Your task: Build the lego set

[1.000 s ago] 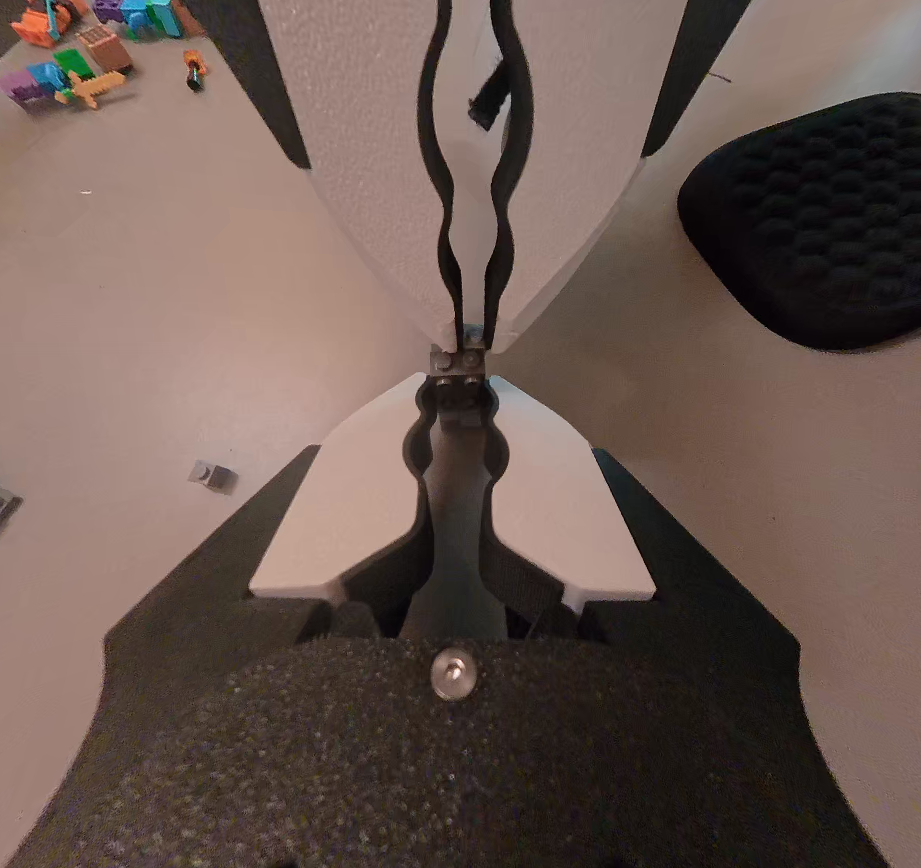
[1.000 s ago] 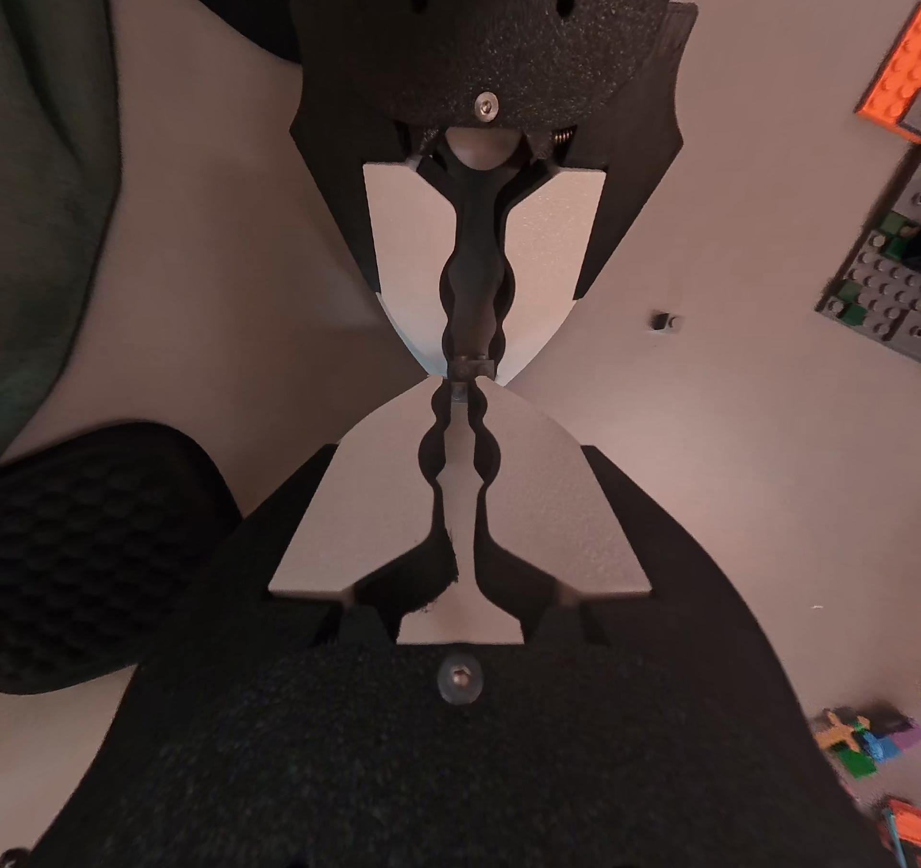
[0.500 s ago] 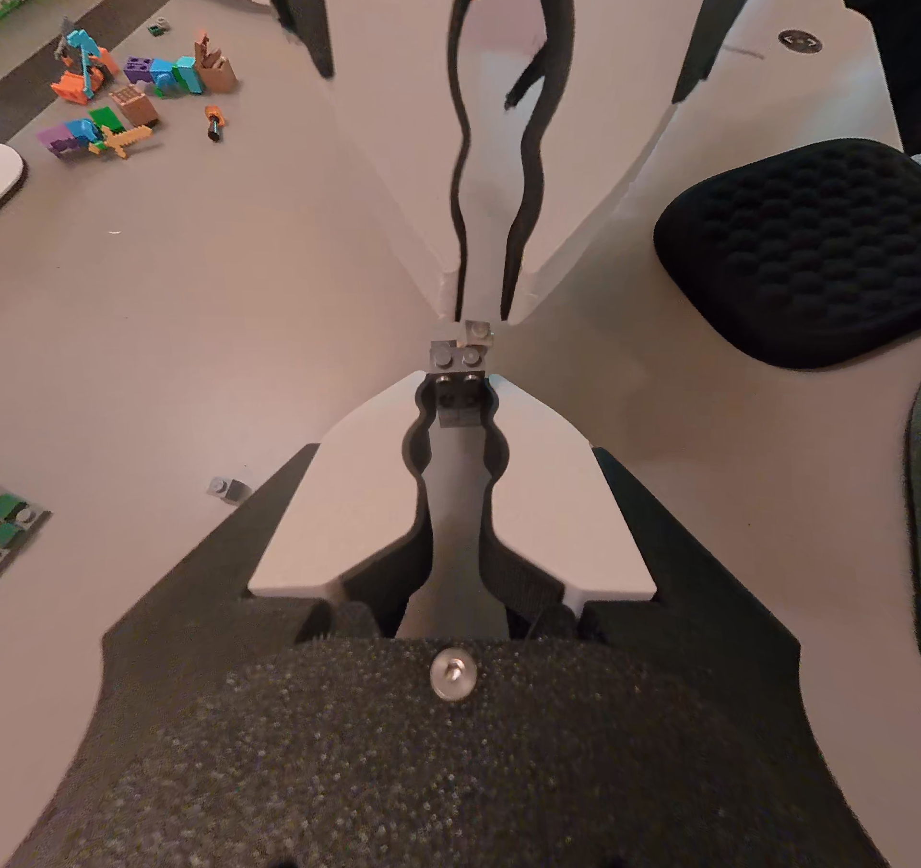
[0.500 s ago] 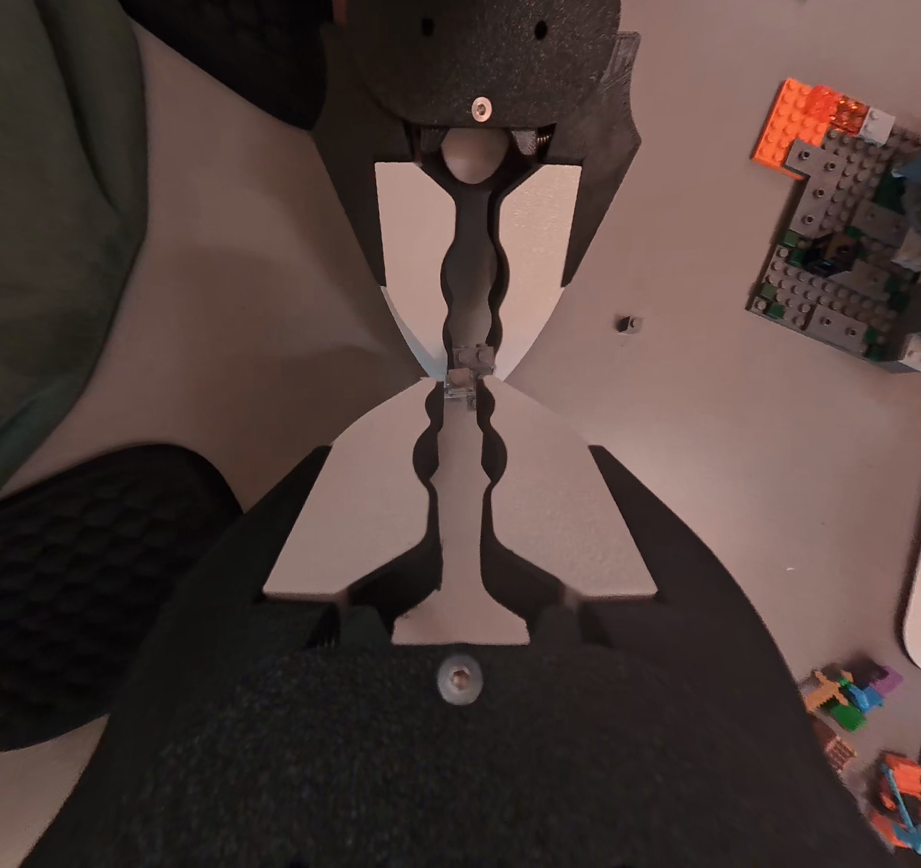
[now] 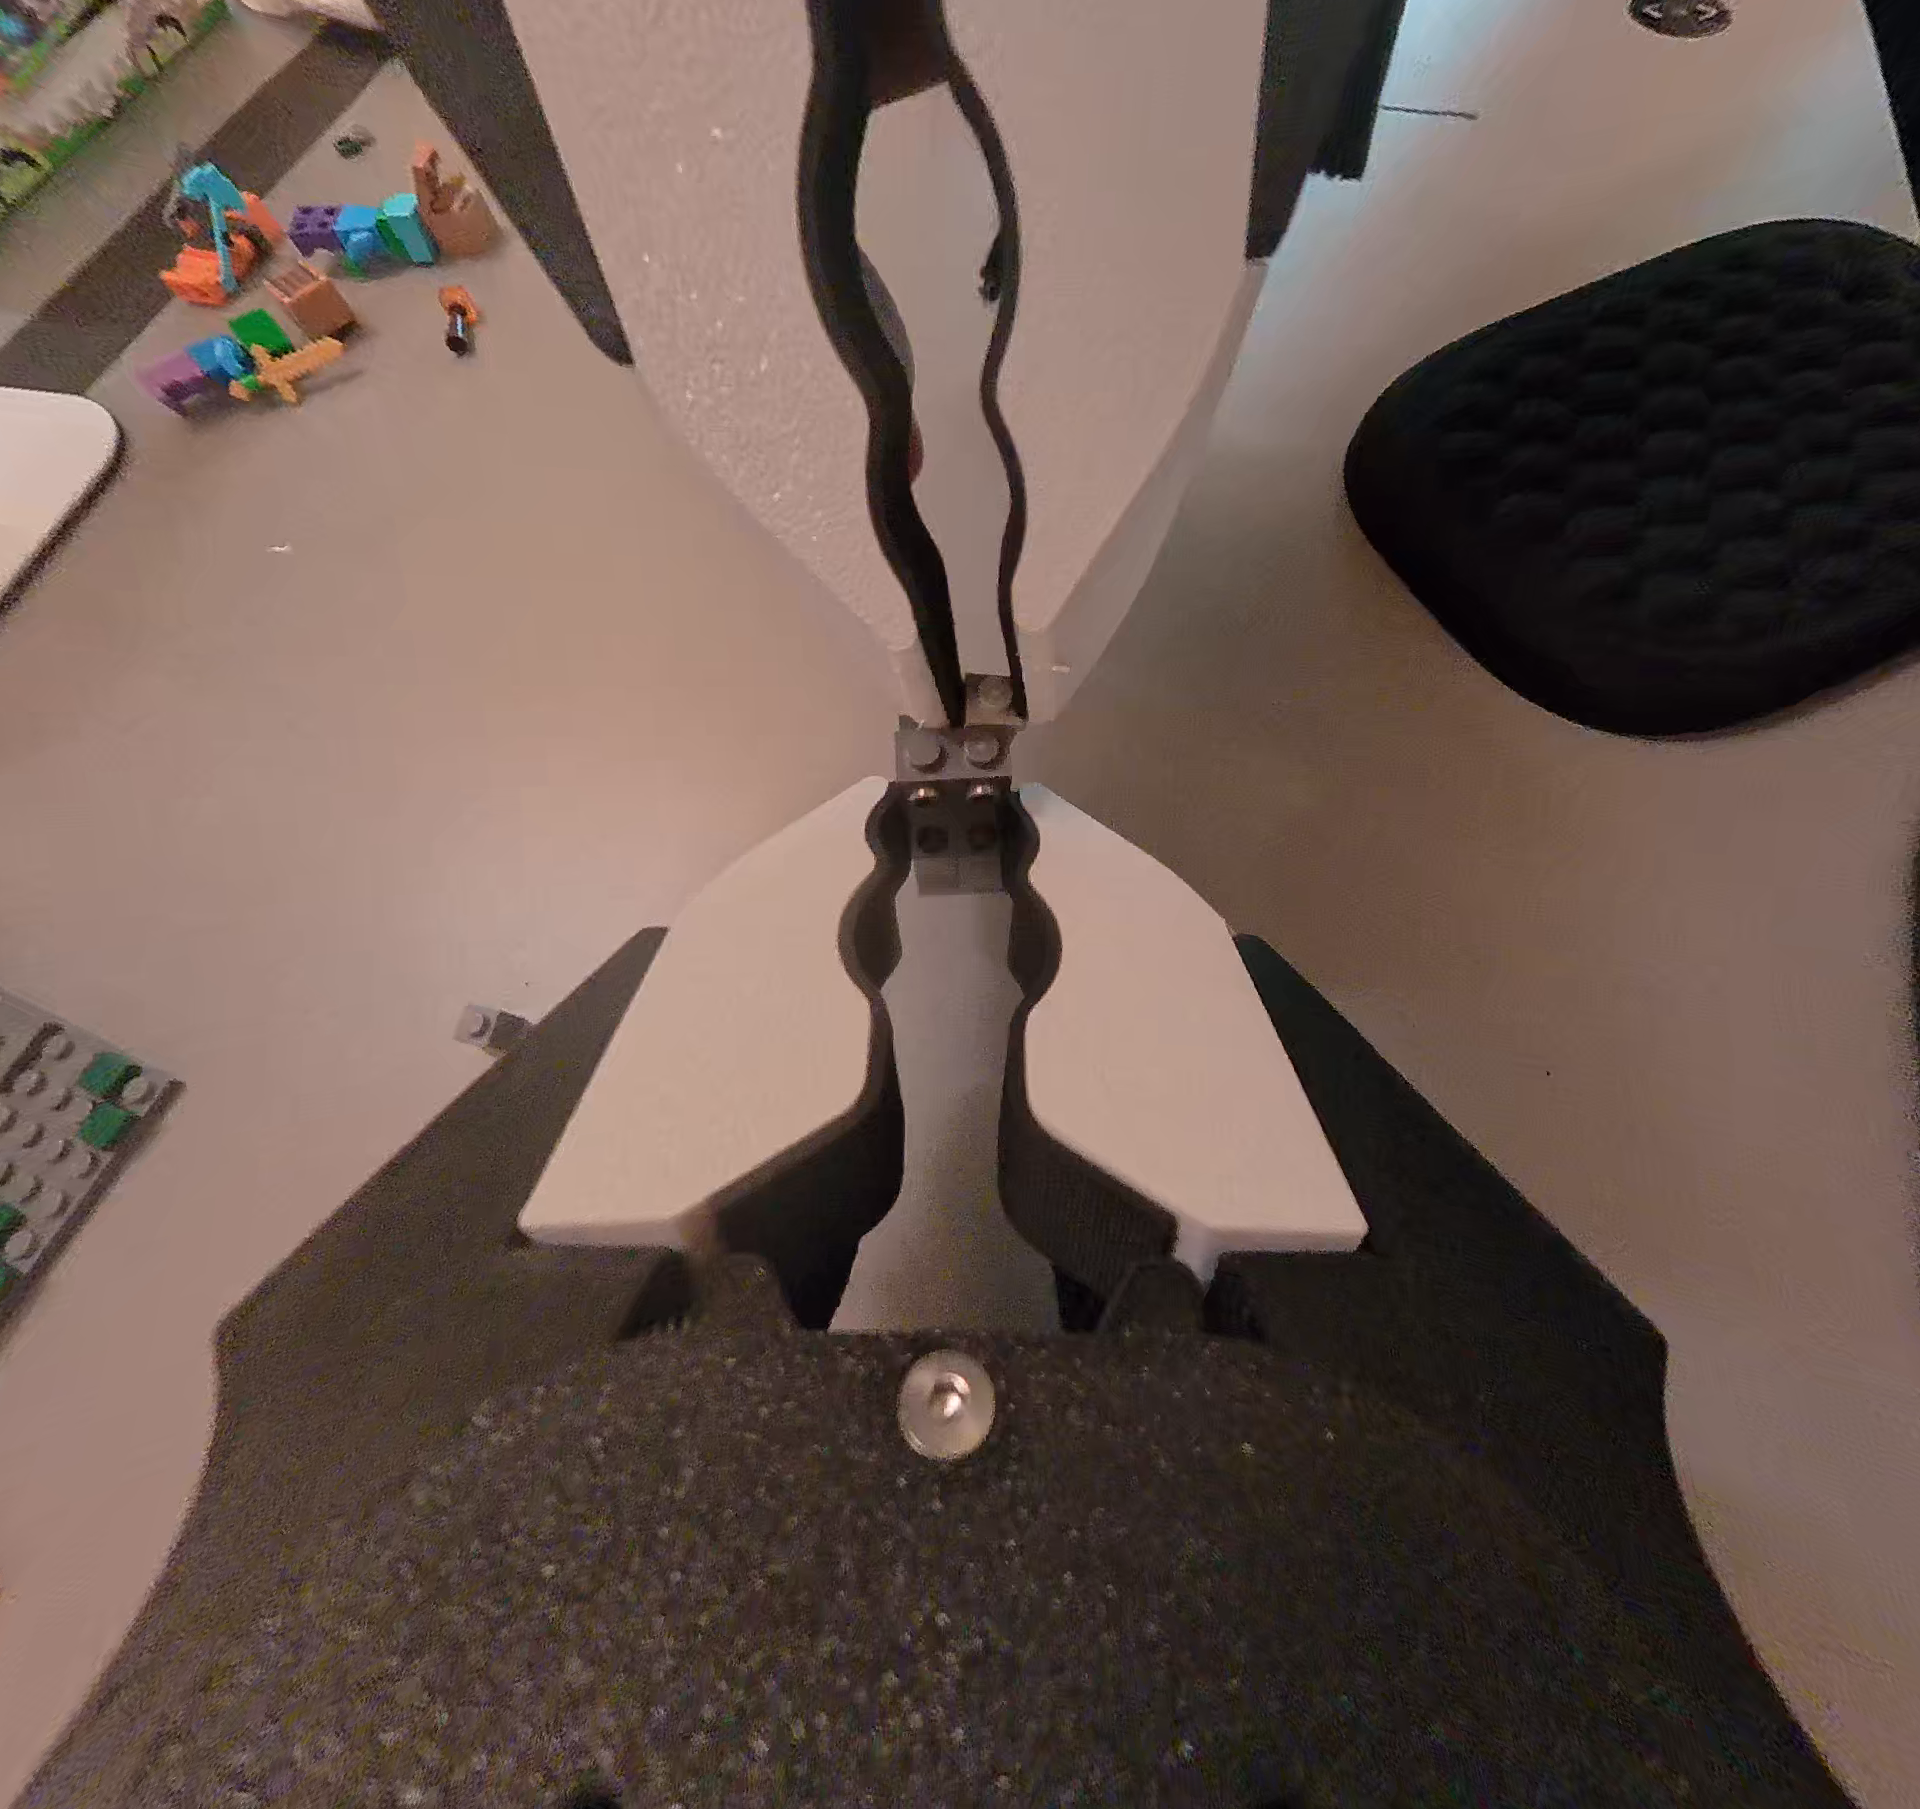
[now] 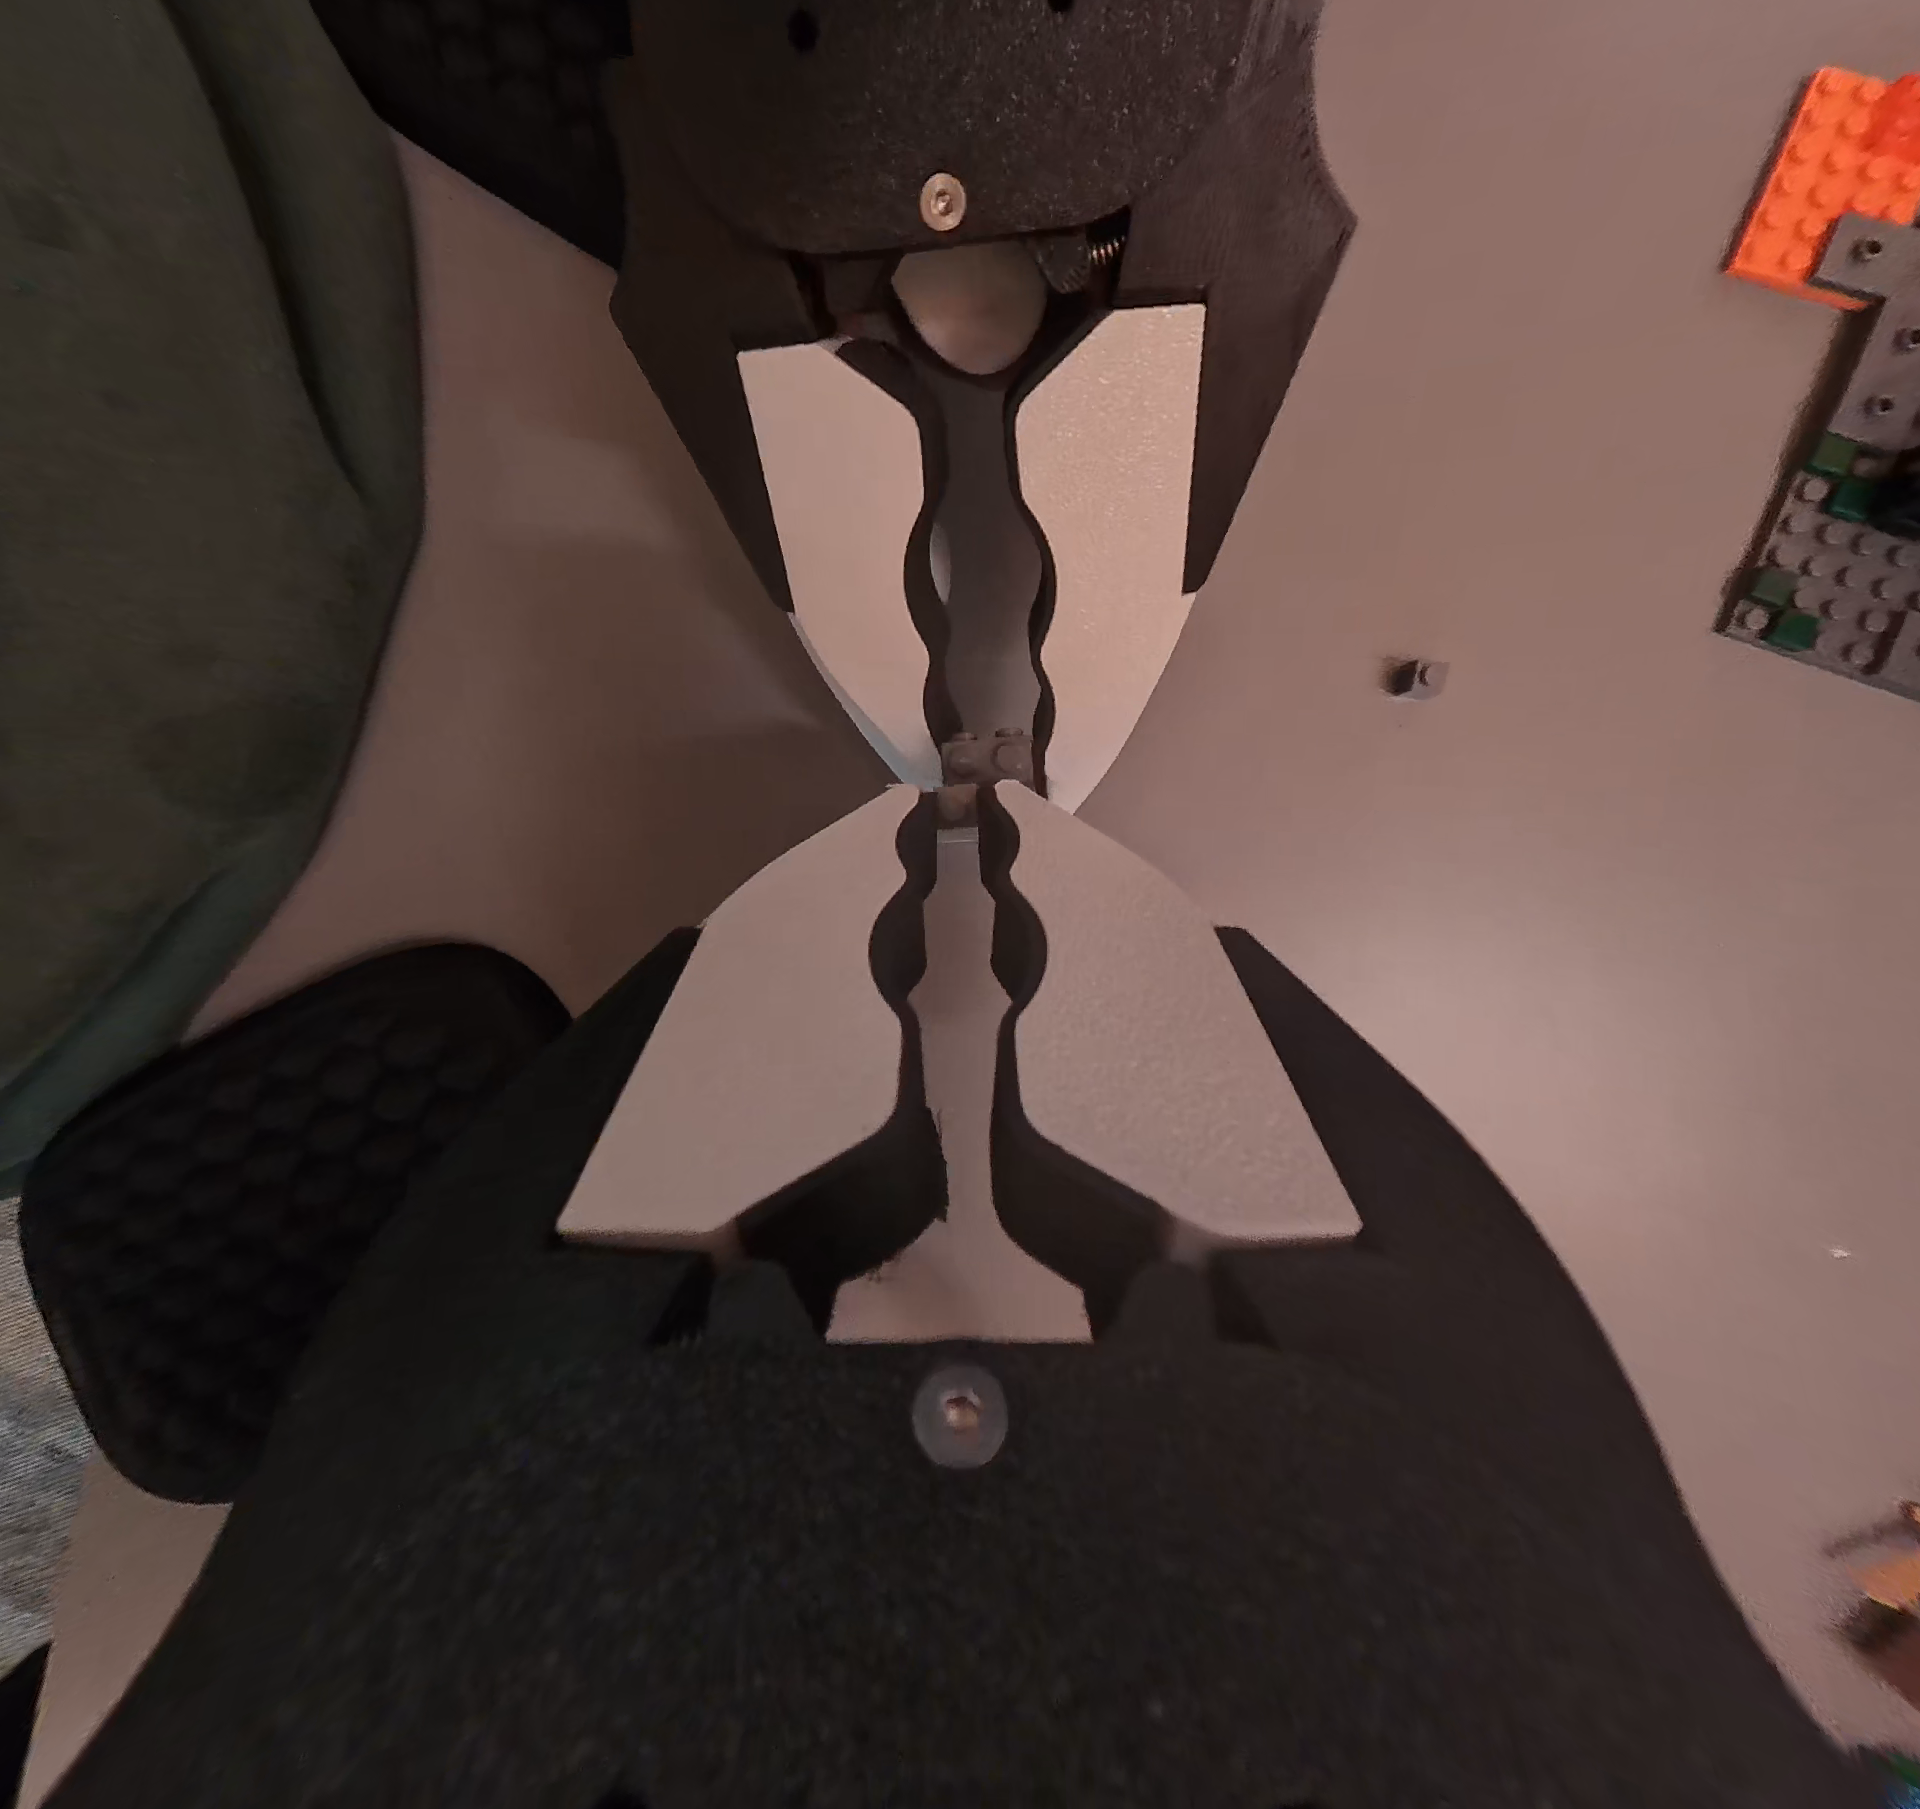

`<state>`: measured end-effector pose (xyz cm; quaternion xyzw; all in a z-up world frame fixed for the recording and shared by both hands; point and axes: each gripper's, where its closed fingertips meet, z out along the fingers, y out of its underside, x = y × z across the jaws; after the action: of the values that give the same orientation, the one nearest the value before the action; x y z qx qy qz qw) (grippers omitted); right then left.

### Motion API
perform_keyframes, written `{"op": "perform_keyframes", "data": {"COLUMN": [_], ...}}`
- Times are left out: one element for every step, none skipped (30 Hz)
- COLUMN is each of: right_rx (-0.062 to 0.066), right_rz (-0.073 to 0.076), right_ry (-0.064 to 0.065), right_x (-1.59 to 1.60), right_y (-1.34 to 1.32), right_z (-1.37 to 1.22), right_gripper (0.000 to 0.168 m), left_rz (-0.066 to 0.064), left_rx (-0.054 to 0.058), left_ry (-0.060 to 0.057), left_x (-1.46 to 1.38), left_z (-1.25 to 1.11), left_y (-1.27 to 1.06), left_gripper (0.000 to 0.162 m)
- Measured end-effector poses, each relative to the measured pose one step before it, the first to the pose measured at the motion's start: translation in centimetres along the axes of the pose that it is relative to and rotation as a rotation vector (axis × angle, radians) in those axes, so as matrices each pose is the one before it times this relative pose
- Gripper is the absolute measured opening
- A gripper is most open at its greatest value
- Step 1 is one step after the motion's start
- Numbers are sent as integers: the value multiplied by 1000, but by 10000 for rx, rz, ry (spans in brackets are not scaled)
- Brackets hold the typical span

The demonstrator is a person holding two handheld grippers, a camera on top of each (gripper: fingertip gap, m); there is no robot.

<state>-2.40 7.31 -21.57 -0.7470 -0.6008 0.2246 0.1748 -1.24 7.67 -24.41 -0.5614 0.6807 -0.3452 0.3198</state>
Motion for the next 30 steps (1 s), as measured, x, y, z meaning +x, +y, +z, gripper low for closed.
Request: {"op": "perform_keyframes", "data": {"right_rx": [68, 97, 109, 97, 50, -24, -68, -40, 90, 261, 361, 376, 381, 455, 577, 625, 599, 570, 553, 521, 486, 477, 463, 443, 402, 289, 134, 19, -10, -5], "right_rz": [94, 59, 4, -10, 6, 31, 45, 73, 93, 116, 176, 237, 263, 319, 408, 538, 720, 910, 1075, 1139, 1020, 818, 617, 440, 302, 193, 76, -19, -19, 44], "right_ry": [-68, -27, 21, 28, 1, -2, 10, 16, 60, 77, 82, 53, -50, -103, -69, -10, 35, -74, -228, -294, -370, -346, -269, -264, -269, -218, -77, 3, -35, -83], "right_x": [-102, -86, -56, -36, -78, -79, -68, -76, 0, 63, 107, 118, -8, -100, -57, 57, 199, 176, 116, 177, 137, 92, 48, -108, -258, -274, -137, -46, -89, -121], "right_y": [-77, -110, -121, -108, -30, 106, 183, 163, -4, -229, -345, -325, -262, -307, -411, -361, -130, 158, 388, 551, 544, 423, 242, 64, -97, -140, -106, -63, -84, -103], "right_z": [-63, -109, -116, -125, -62, 51, 152, 147, -10, -257, -412, -421, -395, -396, -403, -366, -271, -124, 26, 172, 260, 300, 337, 349, 336, 320, 297, 269, 209, 161], "right_gripper": [7, 8, 8, 8, 8, 8, 8, 8, 8, 8, 8, 10, 16, 24, 30, 33, 34, 37, 40, 46, 52, 57, 62, 66, 68, 70, 71, 72, 73, 72], "left_rz": [32, -70, -15, 74, 42, 50, 89, 138, 137, 27, -15, 62, 100, 68, 9, -12, 33, 62, 83, 98, 163, 157, 146, 134, 147, 147, 154, 114, 108, 118], "left_rx": [89, 95, 74, 59, -38, -83, -98, -65, 70, 199, 206, 136, 13, -6, 3, 24, 69, 92, 163, 155, 129, 94, 91, 68, 59, -7, 34, 24, 1, -41], "left_ry": [-51, 30, -16, -92, 25, 8, 25, -50, -126, -77, -94, -118, -83, -51, -18, -27, -87, -130, -152, -154, -170, -167, -128, -111, -86, -85, -105, -70, -69, -77], "left_x": [57, 52, 2, -16, 100, 79, 126, 53, -129, -174, -233, -194, -57, 19, 56, 7, -89, -136, -135, -110, -96, -72, -15, 20, 67, 62, 25, 57, 31, 8], "left_z": [-99, -109, -115, -82, -1, 107, 197, 128, -40, -209, -281, -237, -114, -19, -10, -67, -158, -234, -283, -252, -199, -141, -88, -56, -21, 11, 14, -6, 6, 1], "left_y": [-149, -161, -156, -150, -33, 113, 217, 154, -83, -338, -402, -308, -69, 64, 117, 58, -61, -164, -285, -312, -297, -248, -243, -232, -206, -114, -149, -130, -105, -38], "left_gripper": [16, 16, 16, 16, 16, 16, 17, 17, 17, 17, 17, 17, 17, 17, 17, 17, 17, 17, 17, 17, 17, 17, 17, 17, 17, 17, 17, 17, 17, 17]}}
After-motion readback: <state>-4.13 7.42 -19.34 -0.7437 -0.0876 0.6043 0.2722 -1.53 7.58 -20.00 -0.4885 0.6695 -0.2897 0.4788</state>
